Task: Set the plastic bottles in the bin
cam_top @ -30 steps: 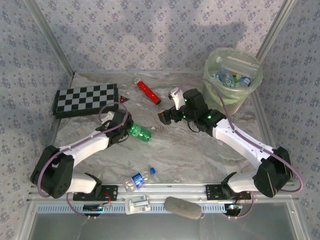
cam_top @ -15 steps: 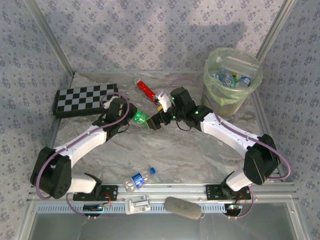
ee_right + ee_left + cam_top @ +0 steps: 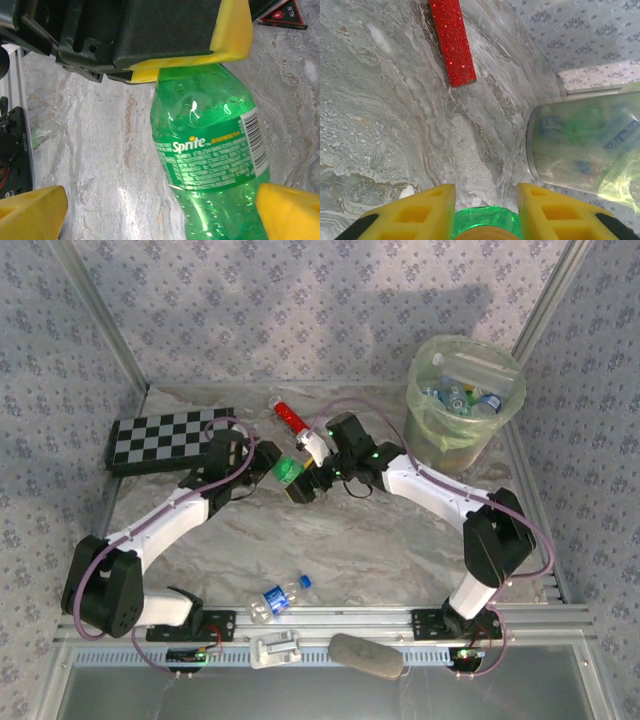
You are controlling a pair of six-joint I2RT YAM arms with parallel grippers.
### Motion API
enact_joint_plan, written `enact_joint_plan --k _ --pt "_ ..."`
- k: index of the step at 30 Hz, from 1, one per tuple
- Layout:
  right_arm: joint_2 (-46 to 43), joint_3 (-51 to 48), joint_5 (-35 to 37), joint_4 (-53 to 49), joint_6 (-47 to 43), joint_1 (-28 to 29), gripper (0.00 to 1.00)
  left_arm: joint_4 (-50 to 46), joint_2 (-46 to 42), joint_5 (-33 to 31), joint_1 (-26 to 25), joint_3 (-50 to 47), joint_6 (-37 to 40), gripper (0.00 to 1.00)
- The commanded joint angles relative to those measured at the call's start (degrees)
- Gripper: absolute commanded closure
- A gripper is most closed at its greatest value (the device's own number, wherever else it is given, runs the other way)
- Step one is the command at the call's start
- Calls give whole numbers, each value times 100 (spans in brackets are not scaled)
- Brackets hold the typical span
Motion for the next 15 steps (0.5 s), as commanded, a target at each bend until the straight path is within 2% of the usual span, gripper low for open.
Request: enact_joint_plan --k 1,6,10,12,15 --pt "175 223 -176 -233 -130 34 3 319 -70 907 61 182 85 88" --pt "276 312 -118 -362 -148 36 9 445 -99 1124 122 170 118 89" --pt "252 286 413 -451 -196 44 7 389 -97 1380 197 255 217 89" --pt "217 277 799 -497 -274 84 2 260 -113 1465 213 311 303 89" --pt "173 290 1333 -551 -471 193 1 118 -142 1531 221 366 381 89"
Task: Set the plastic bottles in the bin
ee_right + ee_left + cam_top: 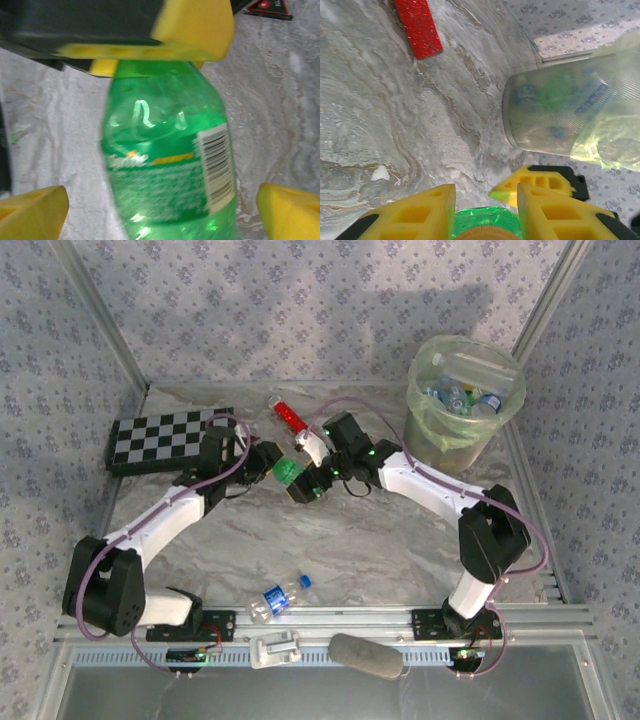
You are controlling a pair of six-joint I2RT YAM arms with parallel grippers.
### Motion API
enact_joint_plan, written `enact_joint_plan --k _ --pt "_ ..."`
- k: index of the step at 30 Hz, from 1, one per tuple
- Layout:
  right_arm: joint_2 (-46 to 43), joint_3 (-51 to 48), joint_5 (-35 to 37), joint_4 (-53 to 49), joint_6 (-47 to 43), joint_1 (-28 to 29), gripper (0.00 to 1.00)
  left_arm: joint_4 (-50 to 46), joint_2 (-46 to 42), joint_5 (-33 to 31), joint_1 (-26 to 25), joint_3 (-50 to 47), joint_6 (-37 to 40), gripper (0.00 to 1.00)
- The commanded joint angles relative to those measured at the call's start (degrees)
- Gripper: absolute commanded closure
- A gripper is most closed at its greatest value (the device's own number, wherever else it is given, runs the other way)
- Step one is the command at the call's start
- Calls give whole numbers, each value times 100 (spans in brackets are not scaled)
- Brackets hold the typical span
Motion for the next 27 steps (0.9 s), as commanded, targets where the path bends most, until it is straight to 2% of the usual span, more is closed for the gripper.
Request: enact_joint_plan --k 1,4,9,11,13,16,19,23,27 --pt "6 116 655 -208 -280 126 1 82 -140 384 5 258 165 89" --pt "2 132 550 -180 -294 131 6 82 -147 366 14 231 149 89" --pt "-19 116 283 -163 -267 137 34 142 -141 302 14 196 121 83" --pt "-46 105 193 -162 -256 131 42 190 -123 256 23 178 90 74" --pt "-80 91 151 -179 -252 124 47 269 -113 210 39 153 47 57" --pt "-181 43 104 -159 -219 71 50 324 -113 62 64 123 -11 20" --pt "-364 27 27 -183 -180 -63 50 274 -167 -244 101 109 11 2" --pt "-677 86 77 -408 -182 -355 51 207 -398 -856 185 -25 100 0" --pt "-1066 319 444 -778 -197 -754 51 7 -678 -1567 225 -145 343 0"
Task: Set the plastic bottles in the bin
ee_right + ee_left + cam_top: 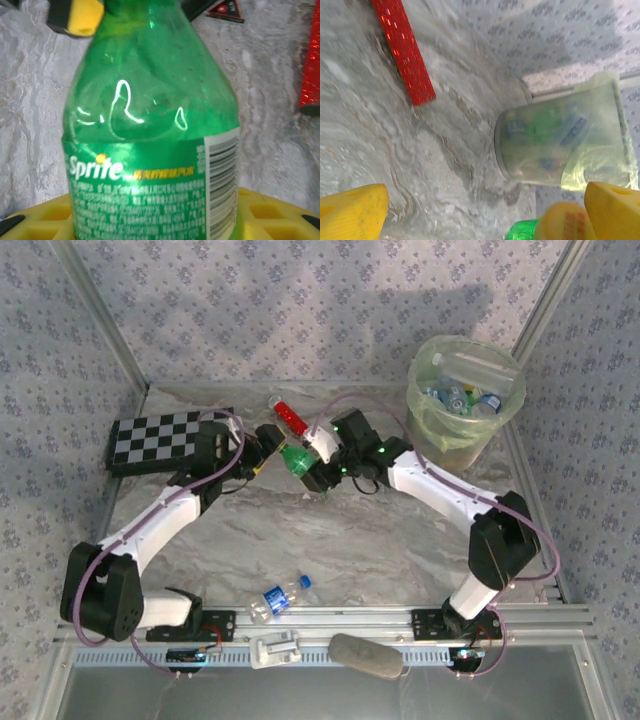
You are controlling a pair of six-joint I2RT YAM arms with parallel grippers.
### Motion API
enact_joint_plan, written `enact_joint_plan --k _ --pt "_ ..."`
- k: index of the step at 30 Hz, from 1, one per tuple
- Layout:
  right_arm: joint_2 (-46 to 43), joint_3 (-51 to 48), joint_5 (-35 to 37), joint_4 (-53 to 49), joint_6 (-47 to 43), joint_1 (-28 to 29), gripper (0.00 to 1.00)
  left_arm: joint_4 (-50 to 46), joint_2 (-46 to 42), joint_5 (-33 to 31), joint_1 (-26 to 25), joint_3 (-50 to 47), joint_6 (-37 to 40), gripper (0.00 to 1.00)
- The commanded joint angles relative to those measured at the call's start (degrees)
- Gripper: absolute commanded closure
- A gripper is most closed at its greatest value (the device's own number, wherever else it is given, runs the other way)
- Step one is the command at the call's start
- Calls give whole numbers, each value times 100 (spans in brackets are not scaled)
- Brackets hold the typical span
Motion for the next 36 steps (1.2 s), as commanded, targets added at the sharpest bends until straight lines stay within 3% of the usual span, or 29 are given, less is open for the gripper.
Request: enact_joint_plan --k 1,12,20,36 --pt "-559 403 416 -381 86 -426 51 -317 -318 -899 91 -149 387 0" --pt "-1518 1277 1883 -1032 550 -1704 51 -1065 -378 -1828 -400 -119 1416 0" --pt "-1558 1288 2434 -1269 759 -2783 50 -1340 128 -1924 -792 347 1875 0" --pt "-774 1799 2826 -953 630 -3466 50 -1853 548 -2179 -1321 877 2369 0"
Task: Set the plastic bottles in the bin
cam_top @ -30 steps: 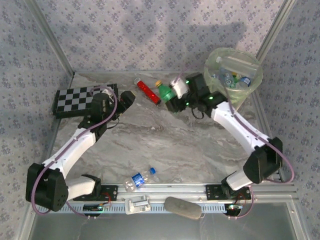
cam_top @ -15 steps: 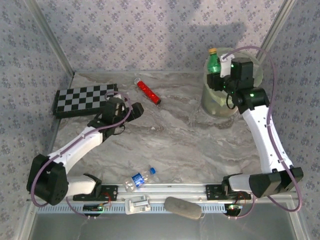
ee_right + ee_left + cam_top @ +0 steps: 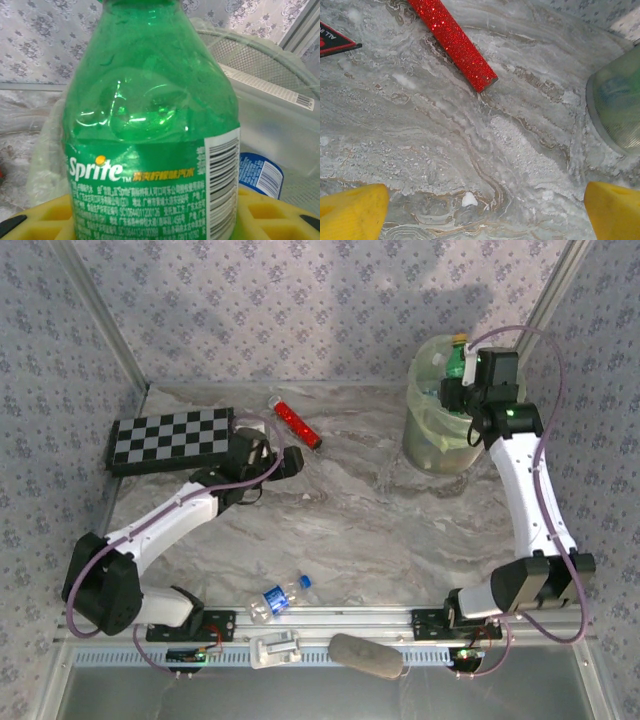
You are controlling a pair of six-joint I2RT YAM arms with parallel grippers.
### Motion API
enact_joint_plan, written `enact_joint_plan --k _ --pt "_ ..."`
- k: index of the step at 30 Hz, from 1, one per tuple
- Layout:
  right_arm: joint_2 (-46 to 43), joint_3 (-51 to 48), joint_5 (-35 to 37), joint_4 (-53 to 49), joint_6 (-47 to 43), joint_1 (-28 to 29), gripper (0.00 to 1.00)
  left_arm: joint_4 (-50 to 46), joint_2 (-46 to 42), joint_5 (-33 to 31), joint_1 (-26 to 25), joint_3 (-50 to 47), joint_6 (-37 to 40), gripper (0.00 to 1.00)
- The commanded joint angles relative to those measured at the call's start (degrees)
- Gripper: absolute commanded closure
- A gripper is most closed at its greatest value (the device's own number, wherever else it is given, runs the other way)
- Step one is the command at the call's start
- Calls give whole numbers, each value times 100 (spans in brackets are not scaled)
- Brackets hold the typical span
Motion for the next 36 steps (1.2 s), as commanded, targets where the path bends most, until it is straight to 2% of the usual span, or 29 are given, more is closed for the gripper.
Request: enact_joint_plan --k 1,9,13,19,24,28,36 --pt "228 346 122 67 -44 -88 50 -173 -9 -151 -41 211 164 0" --pt "803 828 -7 -335 -107 -115 43 -285 -54 -209 -53 184 164 0" --pt "838 911 -12 -320 -90 -81 30 -432 -124 -251 -52 129 172 0" --pt "705 1093 69 -206 -90 12 1 -533 -288 -326 -57 9 191 0" --pt "413 967 199 -21 -59 183 1 -630 -389 -265 -57 -8 266 0" --pt "-18 420 131 403 86 415 1 -778 -544 -46 -52 -44 482 0" --pt "-844 -1326 -893 1462 1090 951 1 -1567 -1044 445 -272 -206 1010 0"
